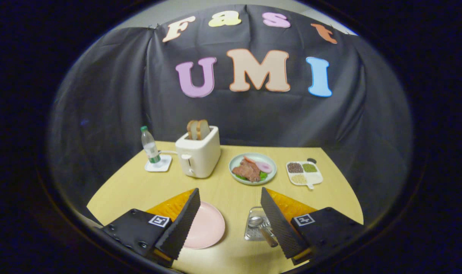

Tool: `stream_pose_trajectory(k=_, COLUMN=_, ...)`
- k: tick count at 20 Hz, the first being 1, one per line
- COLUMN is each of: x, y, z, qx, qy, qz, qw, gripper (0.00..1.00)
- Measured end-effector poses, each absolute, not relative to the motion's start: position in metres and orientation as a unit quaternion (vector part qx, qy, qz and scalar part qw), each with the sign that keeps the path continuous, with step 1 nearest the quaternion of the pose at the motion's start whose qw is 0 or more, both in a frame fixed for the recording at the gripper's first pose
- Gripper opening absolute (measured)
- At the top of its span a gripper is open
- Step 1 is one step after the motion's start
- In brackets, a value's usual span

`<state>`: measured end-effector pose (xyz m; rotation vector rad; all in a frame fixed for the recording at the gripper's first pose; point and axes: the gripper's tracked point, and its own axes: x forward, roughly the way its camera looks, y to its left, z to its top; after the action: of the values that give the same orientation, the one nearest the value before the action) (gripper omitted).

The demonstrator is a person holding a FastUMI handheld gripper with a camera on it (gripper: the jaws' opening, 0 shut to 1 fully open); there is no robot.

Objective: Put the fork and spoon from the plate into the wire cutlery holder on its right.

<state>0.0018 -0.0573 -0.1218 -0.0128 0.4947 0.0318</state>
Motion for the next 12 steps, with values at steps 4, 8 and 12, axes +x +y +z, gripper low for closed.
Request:
stream_pose_trajectory(k=4, x=0.007, y=-0.046, z=-0.073, qx=-0.002, qy=0.140, qz=0.000, qw=0.990, gripper=1.00)
stream_pose_trajectory(k=8, x=0.002, y=-0.039, z=-0.060, qx=0.002, qy=0.101, qz=-0.010, qw=0.995, gripper=1.00)
stream_pose_trajectory(k=12, x=0.001, y=-0.038, z=-0.038, qx=-0.008, qy=0.078, qz=-0.025, qw=0.997, gripper=1.00)
